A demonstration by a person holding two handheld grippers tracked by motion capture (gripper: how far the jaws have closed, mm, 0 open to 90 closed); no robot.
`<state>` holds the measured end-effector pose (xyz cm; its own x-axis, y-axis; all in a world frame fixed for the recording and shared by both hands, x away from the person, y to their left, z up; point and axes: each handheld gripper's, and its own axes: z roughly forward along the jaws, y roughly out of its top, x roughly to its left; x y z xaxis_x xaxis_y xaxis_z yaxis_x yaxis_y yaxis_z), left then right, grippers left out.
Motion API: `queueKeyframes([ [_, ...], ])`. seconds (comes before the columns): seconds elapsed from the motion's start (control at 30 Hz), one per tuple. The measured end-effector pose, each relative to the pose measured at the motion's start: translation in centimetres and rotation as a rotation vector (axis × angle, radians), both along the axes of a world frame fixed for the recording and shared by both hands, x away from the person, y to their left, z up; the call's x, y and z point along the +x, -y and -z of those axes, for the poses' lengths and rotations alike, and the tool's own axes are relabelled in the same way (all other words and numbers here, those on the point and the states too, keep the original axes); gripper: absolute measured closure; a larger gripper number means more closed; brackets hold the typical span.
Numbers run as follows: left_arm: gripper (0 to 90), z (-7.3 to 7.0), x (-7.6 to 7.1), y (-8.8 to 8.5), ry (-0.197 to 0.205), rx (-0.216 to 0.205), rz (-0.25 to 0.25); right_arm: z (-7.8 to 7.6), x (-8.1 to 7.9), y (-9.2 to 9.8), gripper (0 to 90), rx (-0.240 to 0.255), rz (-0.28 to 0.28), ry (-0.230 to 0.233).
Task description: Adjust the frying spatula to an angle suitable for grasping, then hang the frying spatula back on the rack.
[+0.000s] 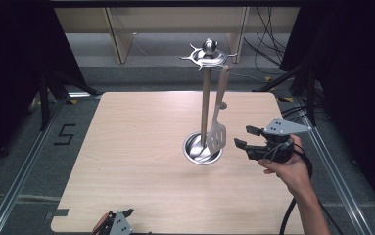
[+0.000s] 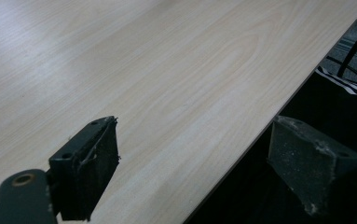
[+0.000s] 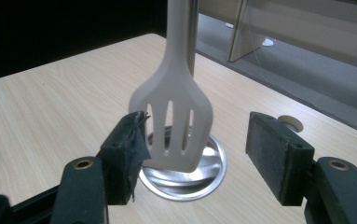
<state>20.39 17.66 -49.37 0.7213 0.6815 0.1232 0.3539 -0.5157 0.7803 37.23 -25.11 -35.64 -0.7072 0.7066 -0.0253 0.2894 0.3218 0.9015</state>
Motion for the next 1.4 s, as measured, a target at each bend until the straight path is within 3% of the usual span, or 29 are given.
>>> queueKeyframes([
  [0.07,15.3,0.0,0.0,0.0,0.003,0.004,0.005,0.1,0.0,0.1,38.0,0.003,0.010,0.005],
  [0.1,15.3,0.0,0.0,0.0,-0.021,-0.008,-0.002,0.3,0.0,0.2,37.9,0.000,0.011,0.017],
  [0.17,15.3,-0.1,0.0,0.0,-0.014,-0.003,0.002,0.4,0.0,0.2,37.8,0.007,0.017,0.024],
  [0.23,15.3,-0.1,0.1,0.0,-0.009,0.003,0.008,0.5,-0.2,0.3,37.3,-0.002,0.006,-0.024],
  [0.3,15.3,0.0,0.1,0.1,-0.010,-0.014,0.001,0.7,-0.1,0.4,37.0,-0.005,0.012,0.002],
  [0.33,15.3,-0.1,0.1,0.1,-0.012,-0.004,0.005,0.8,-0.1,0.4,36.8,-0.007,0.007,0.000],
  [0.37,15.3,-0.1,0.1,0.1,0.001,-0.011,0.003,0.9,-0.2,0.5,36.6,-0.007,0.004,-0.034],
  [0.4,15.3,-0.1,0.1,0.0,-0.006,0.003,0.009,1.0,-0.1,0.5,36.3,-0.014,0.008,-0.021],
  [0.47,15.3,-0.1,0.1,0.1,-0.026,-0.014,-0.002,1.3,-0.1,0.6,36.0,-0.013,0.012,-0.010],
  [0.5,15.3,-0.1,0.2,0.0,0.002,-0.002,0.003,1.4,0.0,0.7,35.8,-0.024,0.007,-0.016],
  [0.53,15.3,-0.1,0.1,0.0,-0.007,-0.004,-0.001,1.6,0.0,0.7,35.8,-0.017,0.017,-0.007],
  [0.6,15.3,0.0,0.1,0.1,0.001,-0.012,-0.012,1.8,-0.2,0.7,35.5,-0.019,0.017,-0.033],
  [0.63,15.3,-0.1,0.0,0.1,-0.005,-0.025,-0.010,1.9,-0.2,0.8,35.5,-0.023,0.018,-0.019],
  [0.67,15.3,-0.2,0.1,0.1,-0.018,-0.014,0.001,1.9,-0.4,0.8,35.4,-0.026,0.017,-0.044],
  [0.7,15.3,-0.2,0.2,0.0,0.009,0.000,0.014,2.0,-0.3,0.9,35.3,-0.035,0.010,-0.030],
  [0.77,15.3,-0.2,0.1,0.1,-0.012,-0.005,0.001,2.3,-0.7,0.8,35.2,-0.026,0.021,-0.053],
  [0.87,15.3,-0.1,0.2,0.1,0.002,-0.006,-0.003,2.7,-1.1,1.0,34.8,-0.044,0.015,-0.056],
  [0.93,15.3,-0.1,0.3,0.1,-0.005,-0.001,-0.004,3.1,-1.3,1.1,34.6,-0.047,0.008,-0.070],
  [1.03,15.3,0.0,0.2,0.2,-0.033,-0.028,-0.018,3.8,-1.5,1.1,34.4,-0.068,-0.005,-0.073],
  [1.07,15.3,0.0,0.3,0.1,-0.016,-0.017,-0.009,4.0,-1.5,1.1,34.3,-0.073,-0.004,-0.075],
  [1.13,15.3,0.0,0.3,0.2,-0.025,-0.016,-0.004,4.5,-1.6,1.2,34.1,-0.085,0.001,-0.094],
  [1.17,15.3,0.0,0.4,0.2,-0.002,-0.022,0.004,4.6,-1.7,1.3,34.1,-0.093,0.002,-0.095],
  [1.4,15.3,0.0,0.3,0.4,-0.003,-0.013,-0.003,4.9,-2.5,1.8,34.0,-0.091,0.016,-0.098],
])
